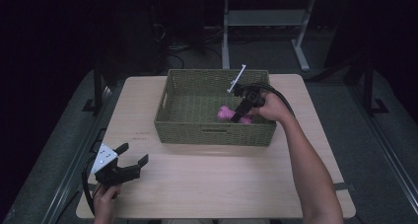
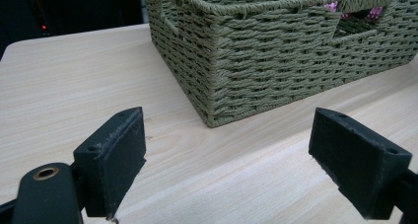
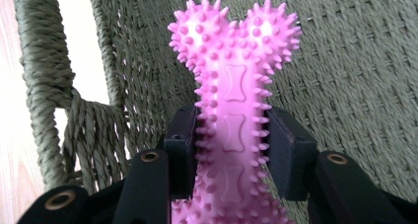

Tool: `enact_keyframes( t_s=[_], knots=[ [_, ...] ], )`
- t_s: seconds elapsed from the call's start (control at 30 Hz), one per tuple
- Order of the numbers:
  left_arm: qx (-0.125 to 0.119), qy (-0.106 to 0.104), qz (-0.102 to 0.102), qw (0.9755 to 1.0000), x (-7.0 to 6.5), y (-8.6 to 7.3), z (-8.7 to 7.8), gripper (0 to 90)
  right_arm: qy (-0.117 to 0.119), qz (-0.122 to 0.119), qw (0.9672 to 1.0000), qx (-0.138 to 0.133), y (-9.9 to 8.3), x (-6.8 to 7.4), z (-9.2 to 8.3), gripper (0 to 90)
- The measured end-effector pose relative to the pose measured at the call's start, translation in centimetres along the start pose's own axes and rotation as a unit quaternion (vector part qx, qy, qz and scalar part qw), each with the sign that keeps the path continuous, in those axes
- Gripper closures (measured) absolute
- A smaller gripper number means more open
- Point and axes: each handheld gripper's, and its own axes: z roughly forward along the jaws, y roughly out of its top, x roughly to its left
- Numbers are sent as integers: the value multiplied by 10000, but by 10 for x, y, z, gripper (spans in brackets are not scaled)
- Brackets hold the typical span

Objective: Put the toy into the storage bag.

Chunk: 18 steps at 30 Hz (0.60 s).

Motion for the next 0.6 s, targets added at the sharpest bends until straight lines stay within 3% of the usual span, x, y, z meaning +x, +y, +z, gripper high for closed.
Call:
enact_keyframes(
  t_s=[0.3,0.6],
  knots=[
    [6,4,0,10000,0,0,0,138,-11,16,10000,18,1,0,1,573],
    [1,-3,3,10000,0,0,0,138,-35,77,9998,-179,-1,0,-7,544]
  ],
)
